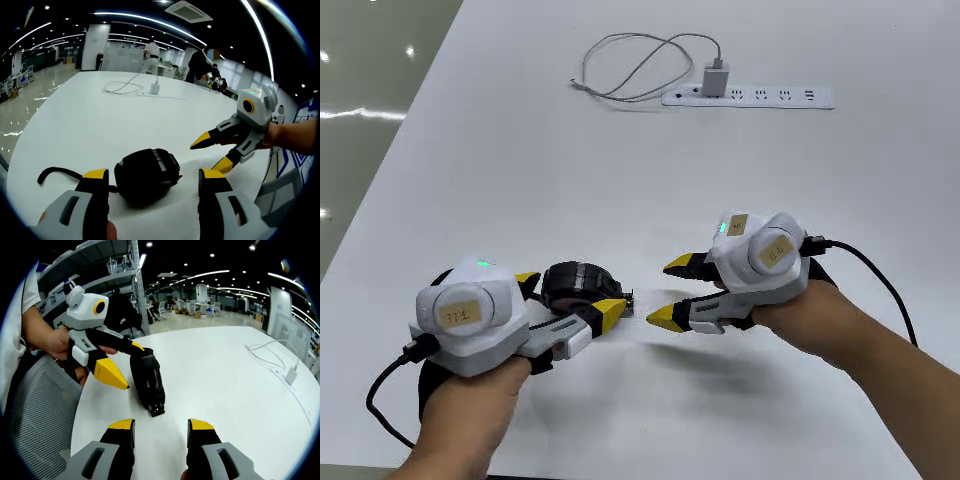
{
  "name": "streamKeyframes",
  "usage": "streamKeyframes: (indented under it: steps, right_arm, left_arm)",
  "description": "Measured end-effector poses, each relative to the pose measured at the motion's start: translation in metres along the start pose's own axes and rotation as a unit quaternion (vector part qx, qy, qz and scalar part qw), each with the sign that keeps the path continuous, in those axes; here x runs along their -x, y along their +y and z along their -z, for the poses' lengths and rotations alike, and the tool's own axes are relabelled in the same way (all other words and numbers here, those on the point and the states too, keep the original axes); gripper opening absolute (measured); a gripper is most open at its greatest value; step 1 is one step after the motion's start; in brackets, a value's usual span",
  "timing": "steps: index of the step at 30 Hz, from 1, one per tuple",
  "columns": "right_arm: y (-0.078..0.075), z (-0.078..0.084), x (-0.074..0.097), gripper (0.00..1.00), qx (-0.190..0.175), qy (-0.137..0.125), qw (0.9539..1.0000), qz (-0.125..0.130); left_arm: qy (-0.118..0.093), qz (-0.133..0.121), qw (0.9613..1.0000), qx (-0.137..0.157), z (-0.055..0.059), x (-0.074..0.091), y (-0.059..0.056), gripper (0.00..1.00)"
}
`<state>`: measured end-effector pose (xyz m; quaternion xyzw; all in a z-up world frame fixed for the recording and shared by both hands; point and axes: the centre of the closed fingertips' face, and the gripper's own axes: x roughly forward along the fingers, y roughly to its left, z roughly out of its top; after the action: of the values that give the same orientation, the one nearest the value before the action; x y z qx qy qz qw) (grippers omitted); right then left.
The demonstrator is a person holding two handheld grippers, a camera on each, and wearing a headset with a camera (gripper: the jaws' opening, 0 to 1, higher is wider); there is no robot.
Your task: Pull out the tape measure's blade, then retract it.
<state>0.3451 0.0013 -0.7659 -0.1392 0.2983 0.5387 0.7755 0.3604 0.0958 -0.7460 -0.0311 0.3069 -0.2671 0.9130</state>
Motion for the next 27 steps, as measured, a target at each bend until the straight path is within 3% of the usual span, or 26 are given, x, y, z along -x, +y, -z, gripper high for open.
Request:
streamKeyframes:
  steps: [9, 17, 27]
  right_arm:
    - [0.004, 0.004, 0.025, 0.45, -0.011, -0.007, 0.9996, 0.027]
    - [0.003, 0.004, 0.045, 0.5, -0.019, -0.014, 0.9985, 0.049]
    - [-0.001, 0.011, 0.068, 0.58, -0.031, -0.007, 0.9957, 0.087]
  left_arm:
    - [0.005, 0.015, 0.9997, -0.016, 0.003, 0.01, 0.0, 0.7]
    - [0.004, 0.027, 0.999, -0.036, 0.0, 0.02, -0.003, 0.71]
    - [0.023, 0.04, 0.996, -0.076, 0.007, 0.03, -0.006, 0.72]
